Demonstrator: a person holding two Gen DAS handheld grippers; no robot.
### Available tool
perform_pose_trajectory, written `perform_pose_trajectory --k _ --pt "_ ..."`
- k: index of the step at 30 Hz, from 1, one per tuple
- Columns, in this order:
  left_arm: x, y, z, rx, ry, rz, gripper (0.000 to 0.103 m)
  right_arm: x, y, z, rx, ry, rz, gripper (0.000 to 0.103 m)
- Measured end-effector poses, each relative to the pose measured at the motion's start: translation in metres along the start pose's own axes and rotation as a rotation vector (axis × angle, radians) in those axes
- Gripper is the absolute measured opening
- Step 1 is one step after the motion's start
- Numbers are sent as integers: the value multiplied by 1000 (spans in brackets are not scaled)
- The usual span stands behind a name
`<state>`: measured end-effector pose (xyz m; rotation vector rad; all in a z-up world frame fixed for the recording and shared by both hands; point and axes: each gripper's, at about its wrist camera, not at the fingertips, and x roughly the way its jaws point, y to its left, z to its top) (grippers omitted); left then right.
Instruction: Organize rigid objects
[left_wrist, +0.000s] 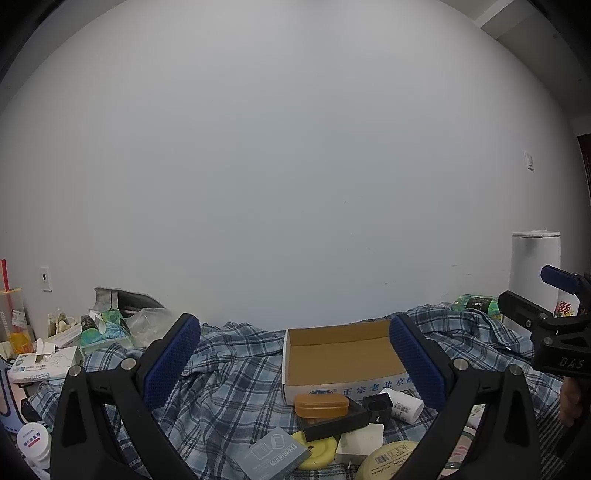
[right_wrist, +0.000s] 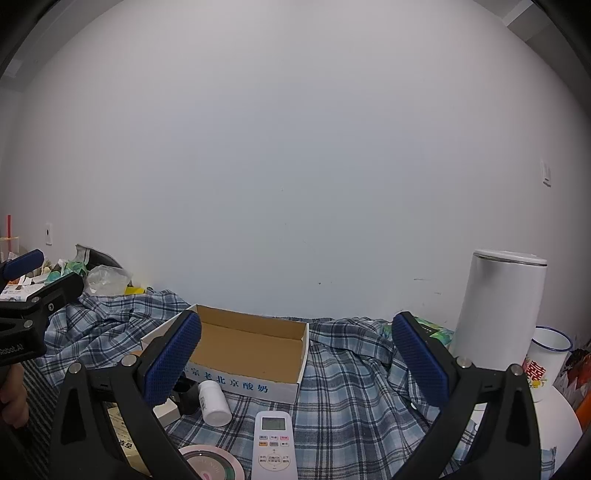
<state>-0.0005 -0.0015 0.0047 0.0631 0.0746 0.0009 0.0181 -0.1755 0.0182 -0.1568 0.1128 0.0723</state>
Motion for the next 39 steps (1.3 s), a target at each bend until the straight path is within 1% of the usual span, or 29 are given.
perform_pose_trajectory --k 8,26,30,32,34,36,39 --pt "-2 -1 -1 4 -18 5 103 -1 1 1 -5 -2 6 103" --pt "-2 -1 -2 1 -17 4 103 -3 8 1 -38 -19 21 103" --pt "-3 -1 -3 1 -14 4 103 -2 6 1 -35 -11 26 103" --pt "-2 -1 -3 0 -12 3 103 -1 5 1 -33 -6 14 103" --pt "-2 -1 -3 0 -13 3 103 -4 7 1 -41 -20 2 103" --pt "-2 -1 -3 1 -13 3 103 -7 10 1 -56 -35 9 103" --pt "-2 -1 -3 1 -13 3 103 -8 15 0 -79 -35 11 103"
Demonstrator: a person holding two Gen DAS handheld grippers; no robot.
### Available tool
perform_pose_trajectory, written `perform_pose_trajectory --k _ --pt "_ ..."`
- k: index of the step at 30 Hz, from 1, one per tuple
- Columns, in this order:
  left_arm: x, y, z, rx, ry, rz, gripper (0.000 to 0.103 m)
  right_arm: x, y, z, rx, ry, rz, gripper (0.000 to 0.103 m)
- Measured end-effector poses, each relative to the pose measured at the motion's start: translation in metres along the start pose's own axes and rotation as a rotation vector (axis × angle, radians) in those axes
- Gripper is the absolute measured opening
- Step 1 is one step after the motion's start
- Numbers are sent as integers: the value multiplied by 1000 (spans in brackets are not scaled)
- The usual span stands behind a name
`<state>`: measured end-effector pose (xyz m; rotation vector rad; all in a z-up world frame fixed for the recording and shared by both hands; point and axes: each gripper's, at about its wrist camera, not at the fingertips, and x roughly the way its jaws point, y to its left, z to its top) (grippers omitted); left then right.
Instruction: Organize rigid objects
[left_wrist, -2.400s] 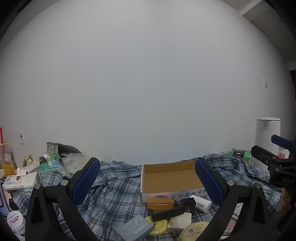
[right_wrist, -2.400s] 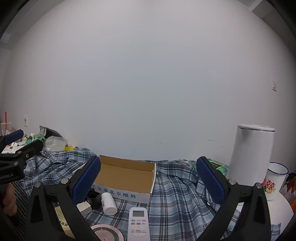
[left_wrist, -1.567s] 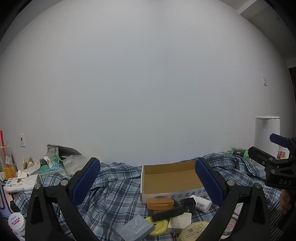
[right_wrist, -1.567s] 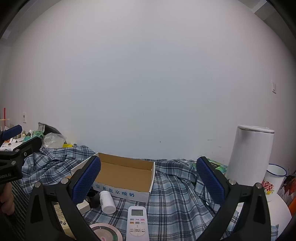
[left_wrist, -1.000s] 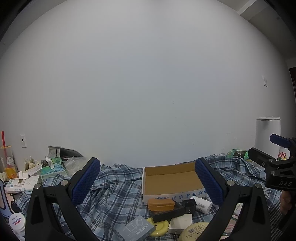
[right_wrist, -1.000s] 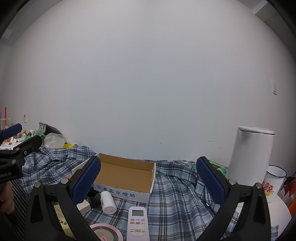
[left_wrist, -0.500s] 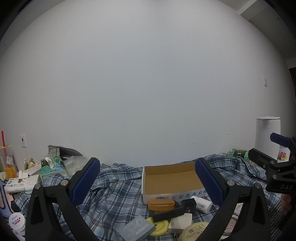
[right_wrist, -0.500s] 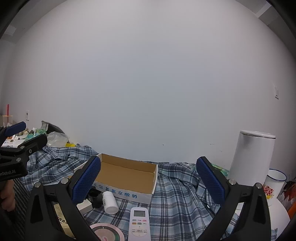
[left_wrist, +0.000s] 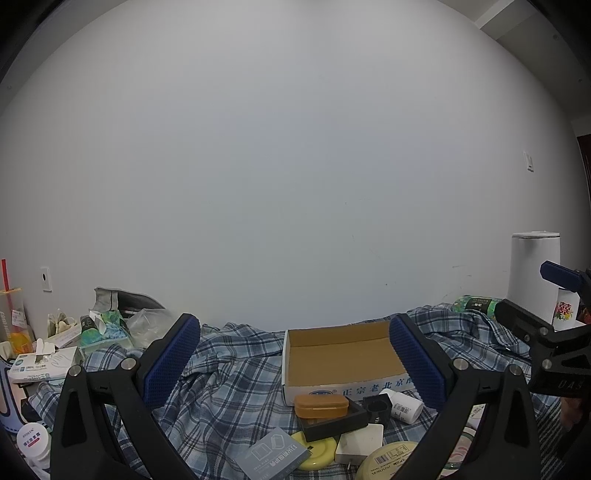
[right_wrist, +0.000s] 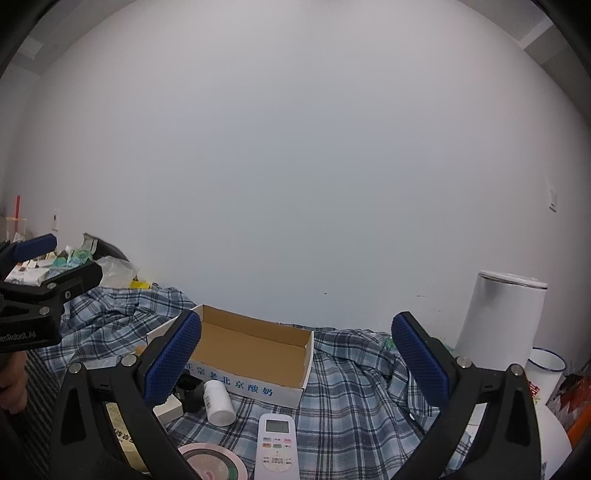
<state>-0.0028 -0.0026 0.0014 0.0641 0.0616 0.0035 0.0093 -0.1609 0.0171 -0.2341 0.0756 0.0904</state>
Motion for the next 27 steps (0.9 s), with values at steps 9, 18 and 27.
perform_pose_trajectory --k 9,18,27 --pt "1 -1 -1 -1 -3 -1 103 1 -2 0 5 6 1 103" --pt "1 -1 -1 -1 -2 -1 103 2 -2 0 8 10 1 103" --pt "1 -1 -2 -7 0 -12 103 2 -3 -1 12 20 -38 103"
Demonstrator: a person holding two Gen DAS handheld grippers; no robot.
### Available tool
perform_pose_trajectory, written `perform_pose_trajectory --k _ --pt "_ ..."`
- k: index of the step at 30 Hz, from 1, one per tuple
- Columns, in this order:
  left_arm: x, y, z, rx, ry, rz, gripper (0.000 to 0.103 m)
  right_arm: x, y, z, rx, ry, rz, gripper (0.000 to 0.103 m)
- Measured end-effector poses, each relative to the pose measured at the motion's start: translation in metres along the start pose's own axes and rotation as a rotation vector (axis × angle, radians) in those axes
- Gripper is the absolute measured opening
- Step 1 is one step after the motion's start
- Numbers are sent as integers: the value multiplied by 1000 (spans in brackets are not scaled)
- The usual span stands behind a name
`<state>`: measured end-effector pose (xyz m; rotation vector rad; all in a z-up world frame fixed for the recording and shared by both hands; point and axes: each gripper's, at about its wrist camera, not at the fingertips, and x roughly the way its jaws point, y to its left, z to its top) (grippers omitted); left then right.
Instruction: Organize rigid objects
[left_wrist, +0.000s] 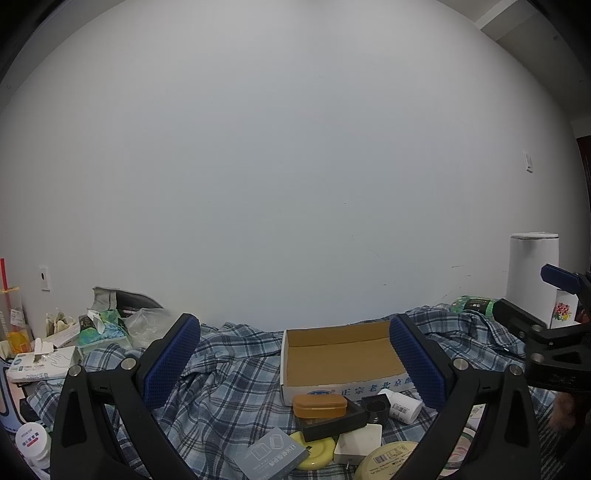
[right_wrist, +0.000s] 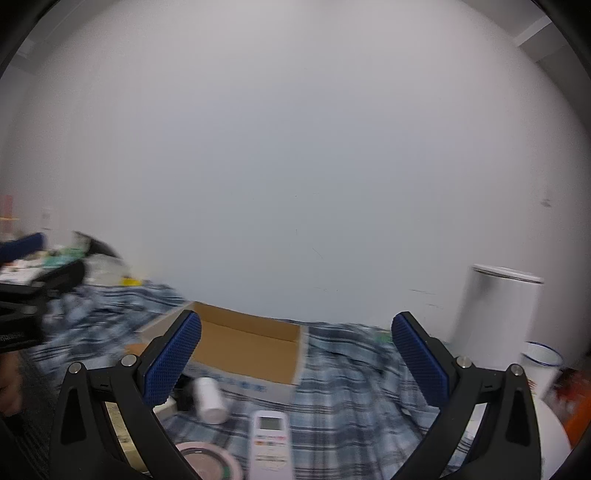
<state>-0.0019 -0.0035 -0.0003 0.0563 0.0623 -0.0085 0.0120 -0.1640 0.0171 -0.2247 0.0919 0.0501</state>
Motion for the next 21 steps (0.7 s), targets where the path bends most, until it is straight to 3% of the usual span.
perform_pose_trajectory --k 2,9,16,21 --pt "1 -2 -1 2 10 -3 103 4 1 -2 -9 25 -73 103" --pt "-1 -2 9 -3 64 -57 103 17 -14 3 55 128 7 103" --pt "-8 -11 18 32 131 -64 103 44 -37 -1 169 367 108 103" --pt "11 -1 13 -11 247 -58 103 61 -38 -18 208 522 183 92"
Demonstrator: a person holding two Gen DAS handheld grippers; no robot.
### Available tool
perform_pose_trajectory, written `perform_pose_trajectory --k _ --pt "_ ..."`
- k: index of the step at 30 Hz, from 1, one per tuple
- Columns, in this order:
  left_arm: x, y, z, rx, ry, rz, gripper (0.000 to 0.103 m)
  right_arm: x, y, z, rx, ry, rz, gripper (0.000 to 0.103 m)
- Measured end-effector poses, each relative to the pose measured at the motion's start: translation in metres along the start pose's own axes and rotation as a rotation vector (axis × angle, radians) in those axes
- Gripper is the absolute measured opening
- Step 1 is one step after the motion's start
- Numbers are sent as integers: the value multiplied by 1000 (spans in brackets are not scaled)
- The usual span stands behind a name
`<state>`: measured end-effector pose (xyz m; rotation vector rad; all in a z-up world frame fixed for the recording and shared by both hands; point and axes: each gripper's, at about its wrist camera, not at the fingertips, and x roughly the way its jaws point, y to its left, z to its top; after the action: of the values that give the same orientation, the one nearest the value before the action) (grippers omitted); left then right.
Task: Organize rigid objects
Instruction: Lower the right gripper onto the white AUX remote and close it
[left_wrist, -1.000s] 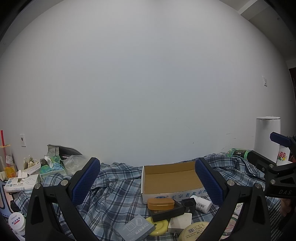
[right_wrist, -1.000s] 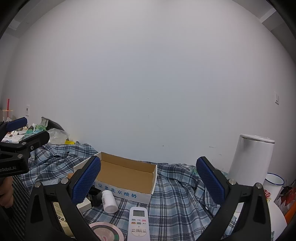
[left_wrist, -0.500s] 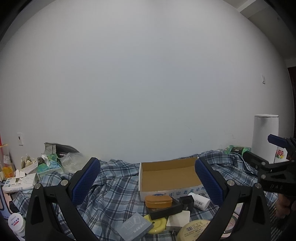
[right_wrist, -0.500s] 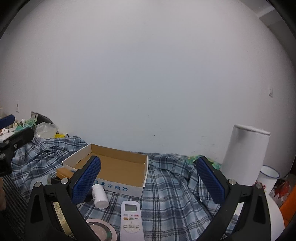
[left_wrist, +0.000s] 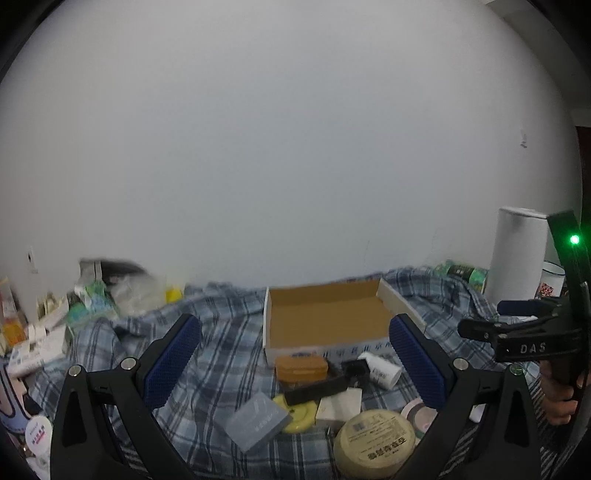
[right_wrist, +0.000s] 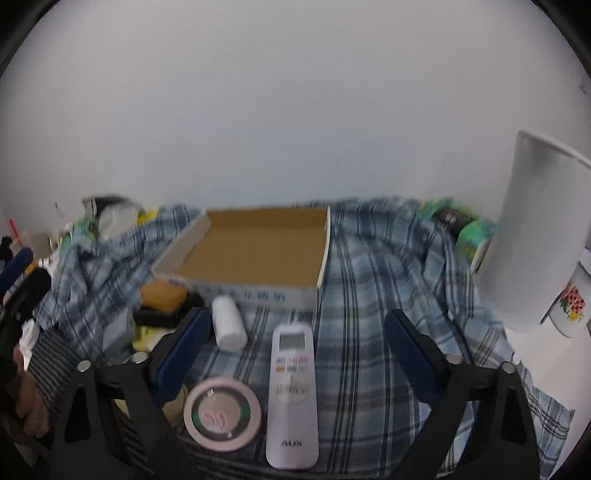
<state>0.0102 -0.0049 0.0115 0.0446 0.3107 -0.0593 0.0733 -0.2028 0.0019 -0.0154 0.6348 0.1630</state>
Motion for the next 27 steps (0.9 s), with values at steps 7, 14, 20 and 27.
perform_pose_trajectory --k 7,14,20,27 --pt "22 8 -4 -20 124 19 103 30 9 -14 -77 175 -26 82" --pt "27 -3 -10 53 140 21 103 55 8 -24 -92 287 -54 78" --pt "34 -1 -11 30 186 -1 103 68 3 -28 -74 349 -43 65" --pt "40 0 -13 18 224 -17 103 82 5 -35 -75 420 -19 45"
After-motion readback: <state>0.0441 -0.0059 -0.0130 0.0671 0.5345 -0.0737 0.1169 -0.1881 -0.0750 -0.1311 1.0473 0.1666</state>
